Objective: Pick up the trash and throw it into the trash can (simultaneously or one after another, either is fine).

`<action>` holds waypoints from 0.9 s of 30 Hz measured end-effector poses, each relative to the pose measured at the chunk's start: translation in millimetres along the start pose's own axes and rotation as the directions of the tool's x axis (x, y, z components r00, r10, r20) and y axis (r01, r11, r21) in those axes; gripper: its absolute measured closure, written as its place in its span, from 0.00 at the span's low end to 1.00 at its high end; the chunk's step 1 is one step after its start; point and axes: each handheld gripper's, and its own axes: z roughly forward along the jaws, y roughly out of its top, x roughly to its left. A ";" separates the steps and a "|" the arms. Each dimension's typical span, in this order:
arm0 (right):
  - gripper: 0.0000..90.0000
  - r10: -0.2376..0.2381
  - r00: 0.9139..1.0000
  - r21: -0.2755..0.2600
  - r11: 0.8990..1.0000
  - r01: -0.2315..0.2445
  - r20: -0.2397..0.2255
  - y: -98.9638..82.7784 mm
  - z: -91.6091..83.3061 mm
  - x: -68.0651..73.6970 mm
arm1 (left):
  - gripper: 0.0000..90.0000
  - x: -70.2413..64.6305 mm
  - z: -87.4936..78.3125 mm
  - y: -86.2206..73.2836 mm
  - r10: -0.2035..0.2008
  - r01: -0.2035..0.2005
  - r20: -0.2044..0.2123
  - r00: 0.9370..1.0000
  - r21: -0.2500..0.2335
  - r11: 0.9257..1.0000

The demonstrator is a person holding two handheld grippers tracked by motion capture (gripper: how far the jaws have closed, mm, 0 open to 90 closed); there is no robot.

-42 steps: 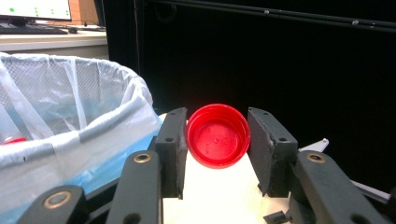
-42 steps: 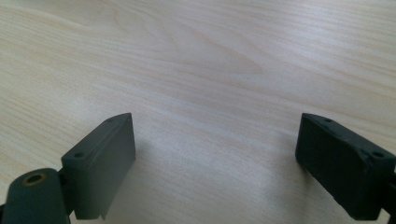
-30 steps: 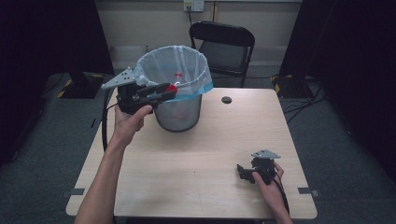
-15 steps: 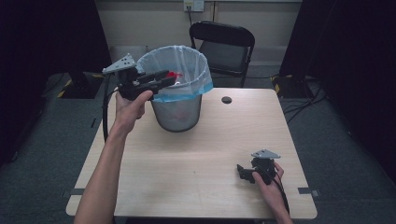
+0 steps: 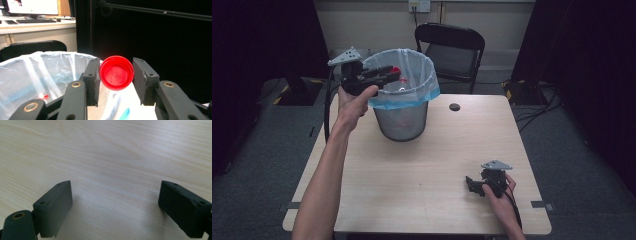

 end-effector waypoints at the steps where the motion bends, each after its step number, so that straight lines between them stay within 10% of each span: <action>1: 0.13 0.000 1.000 0.000 1.000 0.000 0.000 0.0 0.0 0.0 | 0.66 1.4 0.6 1.0 0.007 -0.007 -0.008 1.000 0.004 1.000; 27: 0.13 0.000 1.000 0.000 1.000 0.000 0.000 0.0 0.0 0.0 | 0.65 32.8 11.9 -6.4 -0.002 0.019 -0.164 0.986 0.100 0.995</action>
